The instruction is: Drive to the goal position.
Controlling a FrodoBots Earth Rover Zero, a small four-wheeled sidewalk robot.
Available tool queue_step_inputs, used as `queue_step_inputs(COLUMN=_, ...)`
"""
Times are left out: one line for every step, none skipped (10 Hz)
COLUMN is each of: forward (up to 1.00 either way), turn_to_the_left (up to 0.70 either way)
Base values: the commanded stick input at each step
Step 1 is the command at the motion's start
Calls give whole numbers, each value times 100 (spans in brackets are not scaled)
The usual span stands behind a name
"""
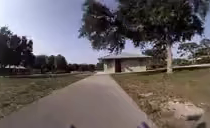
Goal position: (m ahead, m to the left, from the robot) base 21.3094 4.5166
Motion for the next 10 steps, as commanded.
queue_step_inputs(forward=100, turn_to_the_left=3)
queue_step_inputs(forward=100, turn_to_the_left=3)
queue_step_inputs(forward=100, turn_to_the_left=3)
queue_step_inputs(forward=100, turn_to_the_left=3)
queue_step_inputs(forward=100, turn_to_the_left=4)
queue_step_inputs(forward=100, turn_to_the_left=4)
queue_step_inputs(forward=100, turn_to_the_left=4)
queue_step_inputs(forward=100, turn_to_the_left=4)
queue_step_inputs(forward=100, turn_to_the_left=4)
queue_step_inputs(forward=100, turn_to_the_left=4)
